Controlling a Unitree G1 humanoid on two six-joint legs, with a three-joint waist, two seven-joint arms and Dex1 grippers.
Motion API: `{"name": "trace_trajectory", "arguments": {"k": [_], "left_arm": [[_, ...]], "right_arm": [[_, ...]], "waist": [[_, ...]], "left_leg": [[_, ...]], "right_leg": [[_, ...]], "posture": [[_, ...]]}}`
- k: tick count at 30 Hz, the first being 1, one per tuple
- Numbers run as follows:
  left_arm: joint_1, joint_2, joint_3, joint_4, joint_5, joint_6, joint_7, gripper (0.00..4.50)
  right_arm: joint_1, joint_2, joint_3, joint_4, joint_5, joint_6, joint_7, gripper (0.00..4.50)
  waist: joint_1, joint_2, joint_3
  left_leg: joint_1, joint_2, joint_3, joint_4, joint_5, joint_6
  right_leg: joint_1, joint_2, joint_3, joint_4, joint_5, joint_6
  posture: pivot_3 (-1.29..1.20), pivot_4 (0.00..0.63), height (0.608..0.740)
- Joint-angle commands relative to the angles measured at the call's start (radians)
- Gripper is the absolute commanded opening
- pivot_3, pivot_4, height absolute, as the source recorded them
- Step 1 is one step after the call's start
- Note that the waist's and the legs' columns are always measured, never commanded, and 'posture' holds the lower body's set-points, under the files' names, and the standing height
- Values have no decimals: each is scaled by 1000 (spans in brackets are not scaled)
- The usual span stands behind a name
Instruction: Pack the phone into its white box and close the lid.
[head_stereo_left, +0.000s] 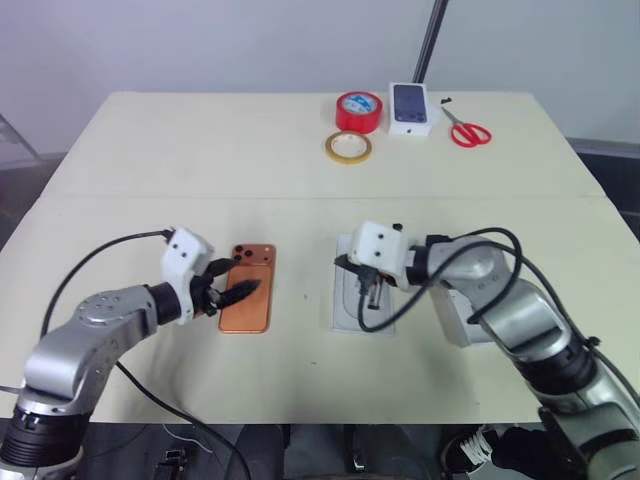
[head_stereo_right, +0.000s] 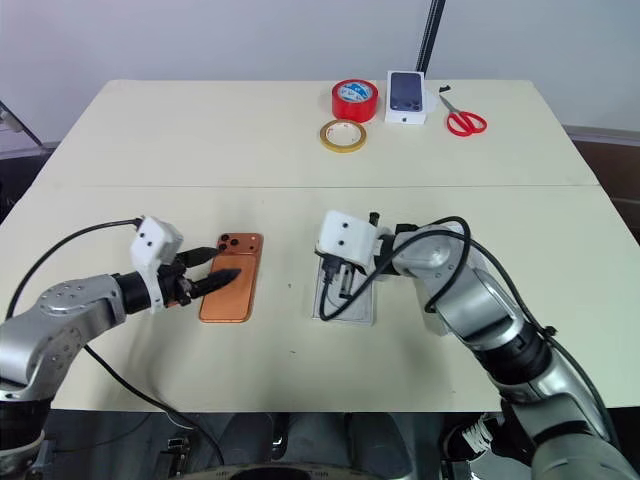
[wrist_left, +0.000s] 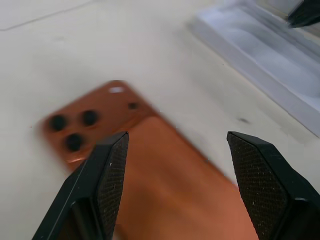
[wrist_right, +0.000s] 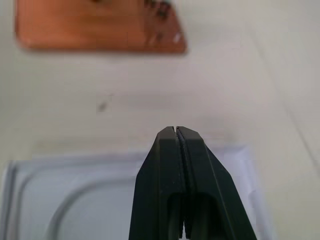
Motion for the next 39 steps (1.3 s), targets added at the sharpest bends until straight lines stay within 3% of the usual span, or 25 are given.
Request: {"name": "trace_trajectory", "arguments": {"k": [1, 7, 16, 22, 31, 39], "left_arm": [[-31, -29, 121, 42, -73, 145, 98, 4447], [-113, -98, 209, 94, -144, 439, 253, 4447], [-139, -186, 207, 35, -233, 751, 277, 4447], [-131, -273, 181, 12, -296, 767, 317, 4447], [-132, -328, 125, -21, -417, 767, 408, 4447], [-192, -375, 205, 63, -586, 767, 521, 4447]], "right_arm": [[-47, 74, 63, 52, -42, 4, -54, 0], [-84, 154, 203, 181, -134, -69, -73, 0], [-114, 202, 310, 275, -198, -143, -12, 0], [-132, 245, 330, 329, -232, -181, 8, 0], [-113, 267, 312, 328, -259, -179, 19, 0], [-101, 277, 302, 326, -264, -166, 22, 0]], "waist": [[-1, 0, 0], [1, 0, 0], [0, 0, -2], [6, 2, -5], [8, 2, -7], [9, 1, -8]], "left_leg": [[0, 0, 0, 0, 0, 0], [0, -1, 0, 1, 0, 0], [0, -1, 0, 1, 0, 0], [2, -2, 0, 1, 0, -1], [2, -3, -1, 1, 0, -1], [3, -6, -4, 2, 0, -1]], "right_leg": [[0, 0, 0, 0, 0, 0], [-1, 0, 0, 1, 0, 0], [-1, -1, -1, 2, 0, 0], [1, -2, -1, 2, 0, 0], [2, -4, -1, 1, 0, 0], [5, -6, -4, 1, 0, 1]], "posture": [[0, 150, 740], [0, 150, 740], [0, 150, 740], [0, 150, 740], [0, 150, 740], [0, 150, 740]]}}
